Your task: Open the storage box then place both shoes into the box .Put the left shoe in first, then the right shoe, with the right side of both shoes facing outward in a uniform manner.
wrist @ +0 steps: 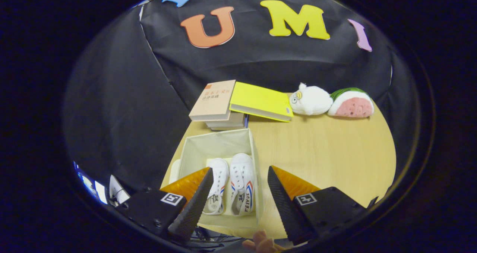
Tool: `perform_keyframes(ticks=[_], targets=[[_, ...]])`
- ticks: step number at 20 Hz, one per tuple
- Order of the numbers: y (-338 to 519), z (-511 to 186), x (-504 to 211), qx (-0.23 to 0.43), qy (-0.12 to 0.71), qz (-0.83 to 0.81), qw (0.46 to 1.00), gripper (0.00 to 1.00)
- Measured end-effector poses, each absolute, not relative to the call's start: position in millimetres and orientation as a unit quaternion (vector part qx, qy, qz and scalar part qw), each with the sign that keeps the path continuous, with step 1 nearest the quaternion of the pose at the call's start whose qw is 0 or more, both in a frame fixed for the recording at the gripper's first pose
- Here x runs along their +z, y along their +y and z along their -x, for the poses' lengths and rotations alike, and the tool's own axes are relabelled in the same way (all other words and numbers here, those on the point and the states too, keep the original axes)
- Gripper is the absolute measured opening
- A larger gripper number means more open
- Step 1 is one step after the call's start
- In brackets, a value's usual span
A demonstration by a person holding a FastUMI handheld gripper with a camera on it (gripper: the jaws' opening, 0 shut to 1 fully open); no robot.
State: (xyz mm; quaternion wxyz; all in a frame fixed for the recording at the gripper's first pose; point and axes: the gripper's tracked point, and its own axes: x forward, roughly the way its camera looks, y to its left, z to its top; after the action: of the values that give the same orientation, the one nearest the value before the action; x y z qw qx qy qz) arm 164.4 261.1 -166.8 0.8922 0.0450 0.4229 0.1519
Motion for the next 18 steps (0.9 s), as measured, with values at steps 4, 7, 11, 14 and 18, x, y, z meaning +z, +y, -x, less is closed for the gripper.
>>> perform_keyframes(ticks=[4,7,11,14,18], targets=[[230,-158,-138,0.144,0.36,-0.022,0.921,0.94],[208,-151,-107,0.153,0.276,-0.003,0.949,0.94],[169,-133,-72,0.139,0.163,0.04,0.976,1.0],[139,-115,-63,0.111,0.147,0.045,0.982,1.0],[126,-93,-42,0.132,0.084,-0.027,0.987,1.0]])
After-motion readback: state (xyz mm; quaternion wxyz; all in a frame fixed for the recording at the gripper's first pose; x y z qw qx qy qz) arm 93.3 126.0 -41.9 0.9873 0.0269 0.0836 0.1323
